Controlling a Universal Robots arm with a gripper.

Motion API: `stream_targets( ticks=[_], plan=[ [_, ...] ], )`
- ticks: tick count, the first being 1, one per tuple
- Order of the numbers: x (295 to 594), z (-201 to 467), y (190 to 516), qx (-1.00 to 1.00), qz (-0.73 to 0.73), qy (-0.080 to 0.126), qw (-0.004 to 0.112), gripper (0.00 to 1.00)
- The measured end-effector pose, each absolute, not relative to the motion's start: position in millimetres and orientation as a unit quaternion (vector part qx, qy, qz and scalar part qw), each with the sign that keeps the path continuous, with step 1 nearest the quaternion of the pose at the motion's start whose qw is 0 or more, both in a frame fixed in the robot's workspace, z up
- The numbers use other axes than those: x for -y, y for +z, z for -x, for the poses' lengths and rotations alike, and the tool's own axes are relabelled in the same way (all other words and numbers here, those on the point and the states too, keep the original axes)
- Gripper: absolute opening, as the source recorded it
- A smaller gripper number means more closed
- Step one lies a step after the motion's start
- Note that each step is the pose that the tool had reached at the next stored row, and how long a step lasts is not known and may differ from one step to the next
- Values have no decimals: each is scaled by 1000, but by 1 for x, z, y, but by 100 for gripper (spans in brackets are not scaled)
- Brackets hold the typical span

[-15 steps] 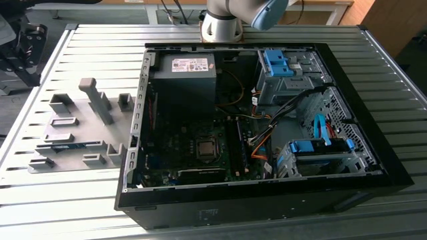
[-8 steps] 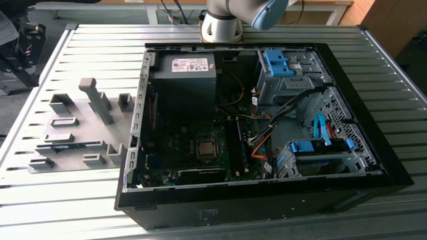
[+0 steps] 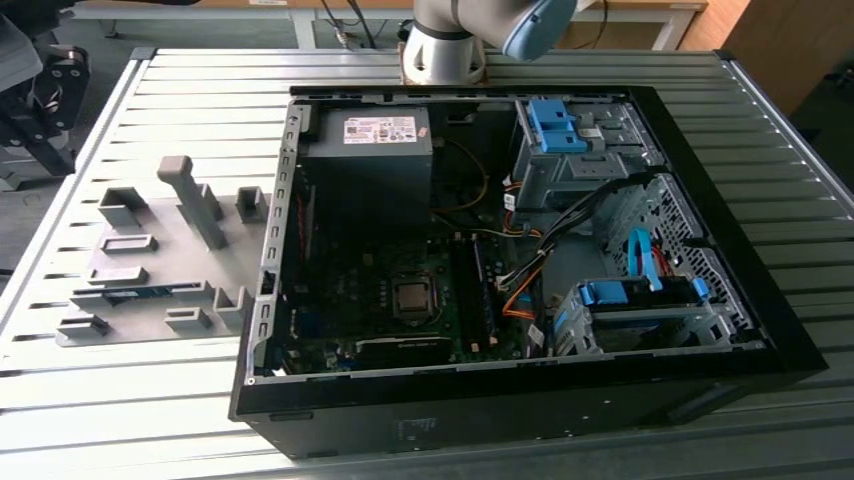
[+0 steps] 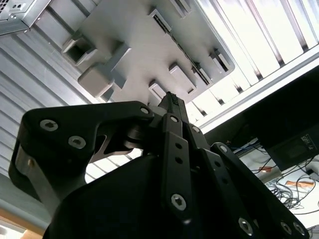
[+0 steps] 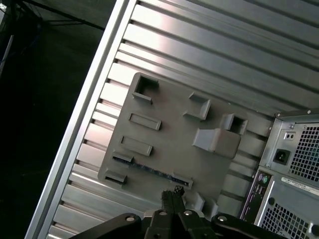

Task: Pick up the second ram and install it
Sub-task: 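Pick up the second ram and move it above second insertion slot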

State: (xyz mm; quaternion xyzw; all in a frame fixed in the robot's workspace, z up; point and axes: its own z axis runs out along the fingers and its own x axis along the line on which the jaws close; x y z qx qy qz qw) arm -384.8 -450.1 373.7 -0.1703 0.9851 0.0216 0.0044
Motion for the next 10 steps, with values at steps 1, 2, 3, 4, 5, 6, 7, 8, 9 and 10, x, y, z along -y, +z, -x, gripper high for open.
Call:
stream_targets(
  ticks=[1,2,3,4,5,6,7,8,9,10],
  plan=[
    [450,385,374,-984,175,22,4,11],
    [450,385,374,-984,179,22,4,11],
    [450,386,374,-983,183,22,4,11],
    [450,386,373,-982,186,22,4,11],
    [451,386,373,-981,191,22,4,11],
    [451,386,373,-981,195,22,4,11],
    [451,387,373,-980,199,22,4,11],
    [451,387,373,-979,203,22,4,11],
    [451,387,373,-978,207,22,4,11],
    [451,387,373,-977,211,22,4,11]
  ],
)
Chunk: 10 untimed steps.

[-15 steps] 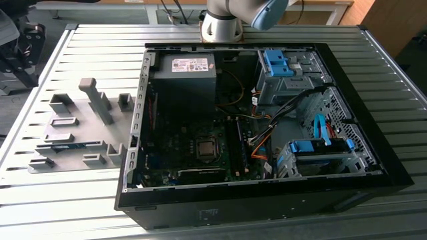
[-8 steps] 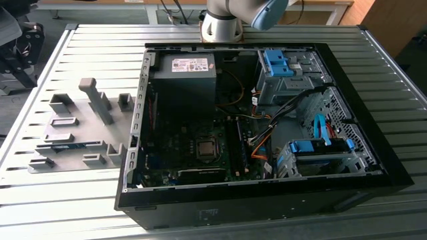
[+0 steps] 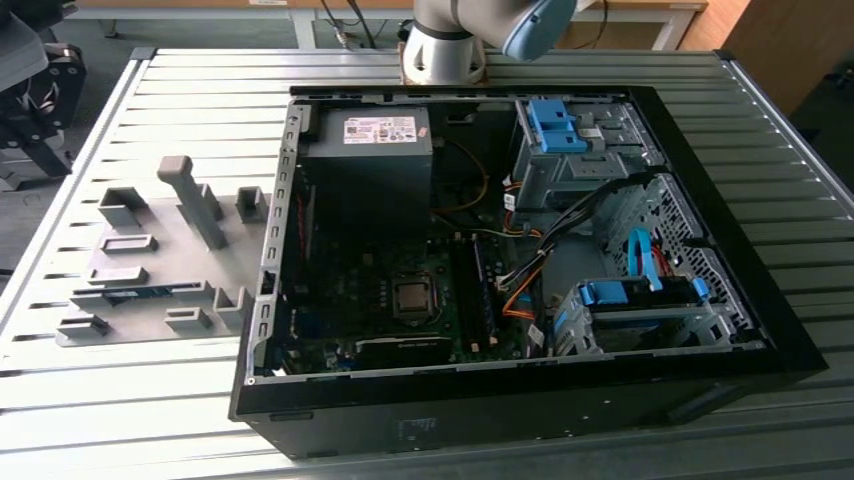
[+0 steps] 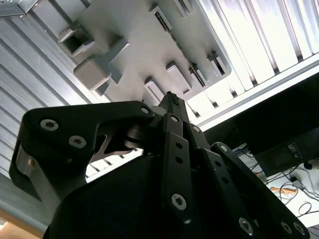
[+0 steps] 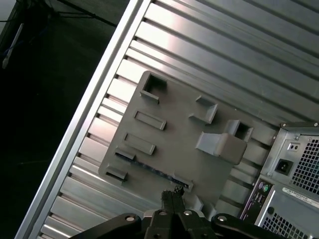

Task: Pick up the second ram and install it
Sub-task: 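Pick up the second ram and move it above second insertion slot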

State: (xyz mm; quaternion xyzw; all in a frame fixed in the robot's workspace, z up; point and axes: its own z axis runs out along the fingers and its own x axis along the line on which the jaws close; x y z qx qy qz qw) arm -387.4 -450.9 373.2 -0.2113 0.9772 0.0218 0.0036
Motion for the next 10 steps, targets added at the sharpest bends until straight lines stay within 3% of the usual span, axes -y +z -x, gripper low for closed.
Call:
stream_targets(
  ticks=[10],
  plan=[
    [452,390,373,-967,253,22,3,11]
  ],
)
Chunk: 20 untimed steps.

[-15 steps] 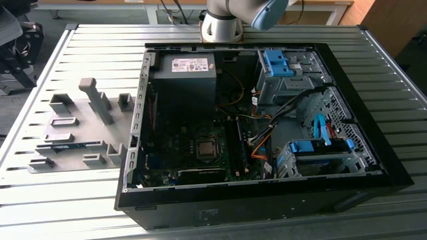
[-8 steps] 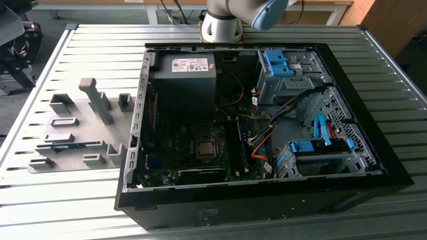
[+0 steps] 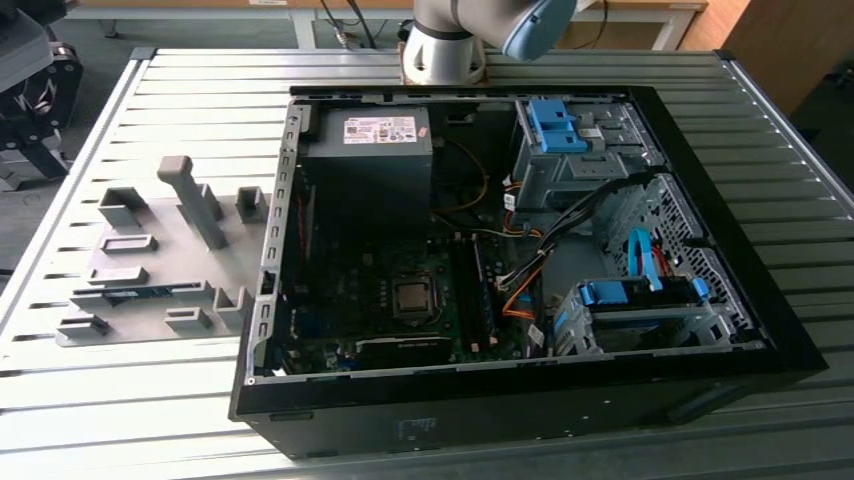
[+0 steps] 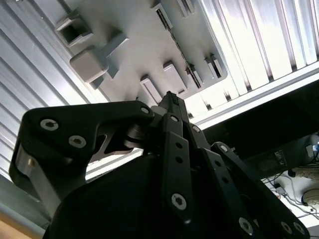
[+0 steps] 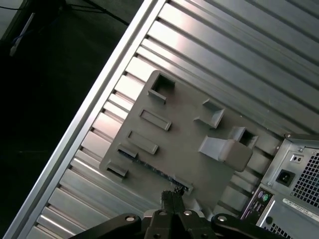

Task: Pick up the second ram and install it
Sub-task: 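Pick up the second ram and move it above second insertion slot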

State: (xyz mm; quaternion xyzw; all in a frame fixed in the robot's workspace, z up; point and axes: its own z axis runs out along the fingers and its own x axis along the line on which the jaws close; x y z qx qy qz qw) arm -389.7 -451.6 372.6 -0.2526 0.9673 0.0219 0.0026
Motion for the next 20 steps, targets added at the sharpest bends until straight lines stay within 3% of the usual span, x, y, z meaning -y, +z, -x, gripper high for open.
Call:
stream_targets(
  ticks=[20],
  plan=[
    [453,394,371,-940,341,22,1,11]
  ],
)
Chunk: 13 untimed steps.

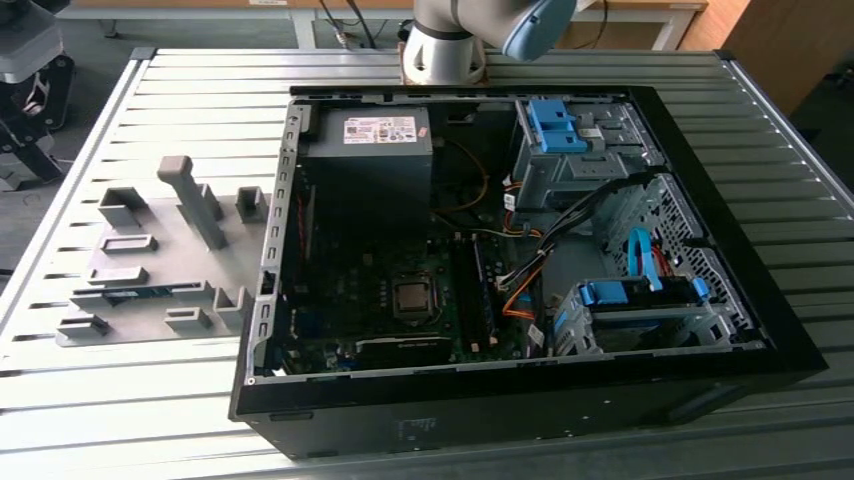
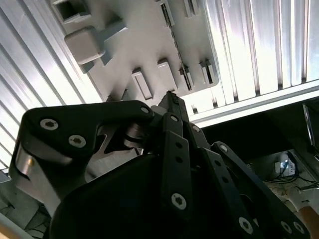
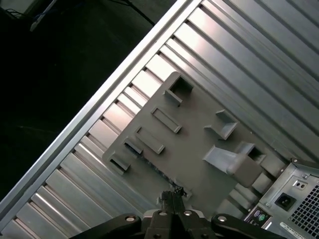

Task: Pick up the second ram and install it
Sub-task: 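Pick up the second ram and move it above second insertion slot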

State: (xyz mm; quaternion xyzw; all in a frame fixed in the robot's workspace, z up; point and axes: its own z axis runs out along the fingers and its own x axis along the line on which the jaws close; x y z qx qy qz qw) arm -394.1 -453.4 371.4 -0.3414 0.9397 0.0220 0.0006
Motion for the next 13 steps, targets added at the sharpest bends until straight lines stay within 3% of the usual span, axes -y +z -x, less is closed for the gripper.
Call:
stream_targets(
  ticks=[13],
  plan=[
    [454,396,370,-906,423,22,-1,11]
  ],
)
